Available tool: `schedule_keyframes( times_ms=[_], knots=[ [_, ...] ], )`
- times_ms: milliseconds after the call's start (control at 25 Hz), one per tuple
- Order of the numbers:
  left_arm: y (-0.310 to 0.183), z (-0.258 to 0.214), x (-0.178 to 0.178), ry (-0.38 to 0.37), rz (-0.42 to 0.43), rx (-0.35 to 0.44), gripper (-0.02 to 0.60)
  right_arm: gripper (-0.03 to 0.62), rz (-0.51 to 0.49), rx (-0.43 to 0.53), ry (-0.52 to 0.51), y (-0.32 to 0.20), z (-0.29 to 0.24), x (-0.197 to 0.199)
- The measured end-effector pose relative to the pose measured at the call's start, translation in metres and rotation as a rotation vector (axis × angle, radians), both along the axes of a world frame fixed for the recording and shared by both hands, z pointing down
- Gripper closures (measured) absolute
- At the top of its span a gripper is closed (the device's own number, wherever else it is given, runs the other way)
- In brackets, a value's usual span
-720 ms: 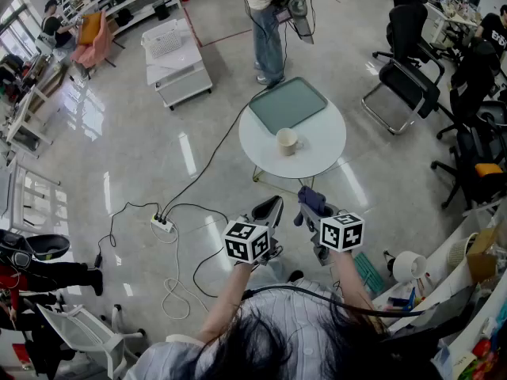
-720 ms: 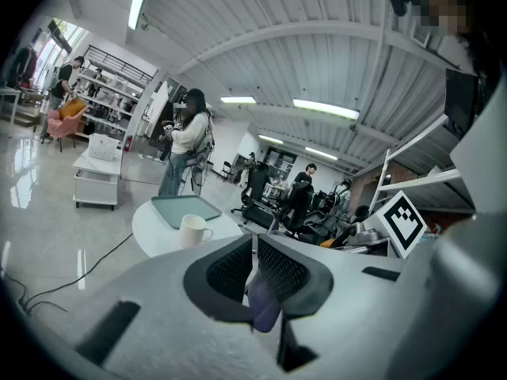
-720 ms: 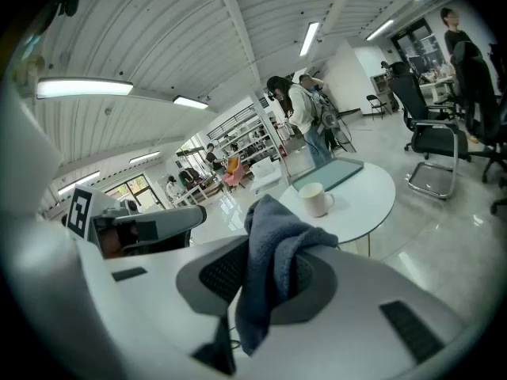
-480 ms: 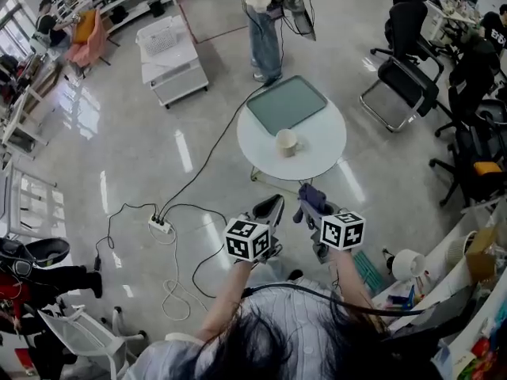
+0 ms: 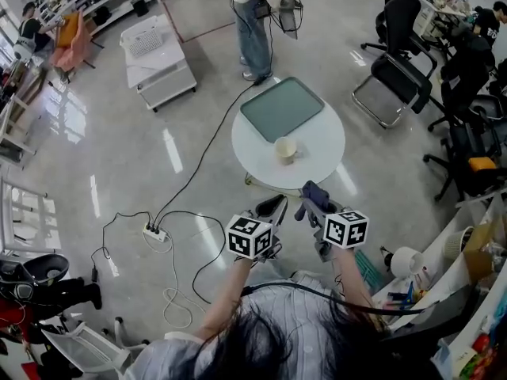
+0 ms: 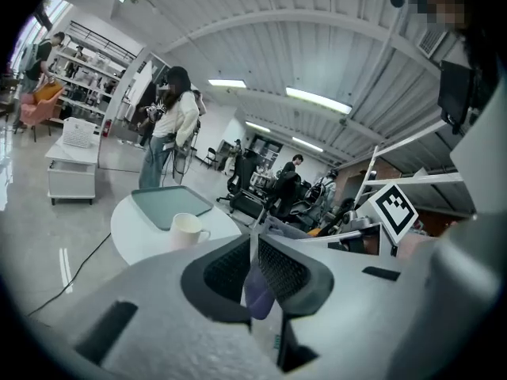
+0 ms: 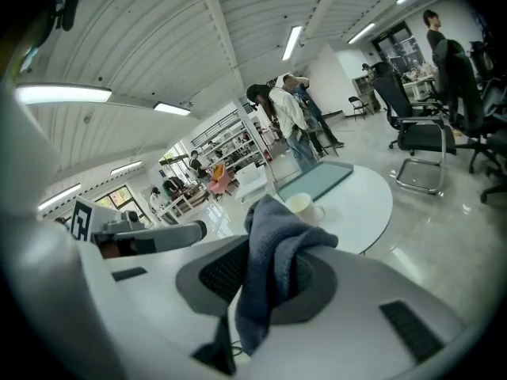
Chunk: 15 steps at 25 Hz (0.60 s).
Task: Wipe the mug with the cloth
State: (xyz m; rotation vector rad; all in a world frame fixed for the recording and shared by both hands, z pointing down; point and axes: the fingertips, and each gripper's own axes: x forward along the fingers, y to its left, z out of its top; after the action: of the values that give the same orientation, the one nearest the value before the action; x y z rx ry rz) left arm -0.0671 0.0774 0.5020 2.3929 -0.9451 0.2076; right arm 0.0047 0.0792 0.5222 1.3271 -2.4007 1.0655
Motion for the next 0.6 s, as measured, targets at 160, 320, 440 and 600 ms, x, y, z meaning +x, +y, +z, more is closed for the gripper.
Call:
schedule_keyframes(
  times_ms=[160, 320, 440, 600],
  knots=[
    [-0.011, 0.008, -0.009, -0.032, 0.038, 0.005, 0.545, 0.514, 0.022, -0.012, 0.007, -0.013, 0.006, -0.003],
    [-0.025, 0.018, -0.024, -0.047, 0.024, -0.018, 0.545, 0.514, 0.013, -0.034, 0.009, -0.019, 0.011, -0.011],
    [-0.032, 0.023, -0.024, -0.053, 0.015, -0.031, 0.545, 0.514, 0.002, -0.041, 0.008, -0.031, 0.013, -0.008],
    [-0.037, 0.035, -0.02, -0.094, 0.034, -0.041, 0.545, 0.514, -0.016, -0.047, 0.007, -0.052, 0.02, -0.001]
  ],
)
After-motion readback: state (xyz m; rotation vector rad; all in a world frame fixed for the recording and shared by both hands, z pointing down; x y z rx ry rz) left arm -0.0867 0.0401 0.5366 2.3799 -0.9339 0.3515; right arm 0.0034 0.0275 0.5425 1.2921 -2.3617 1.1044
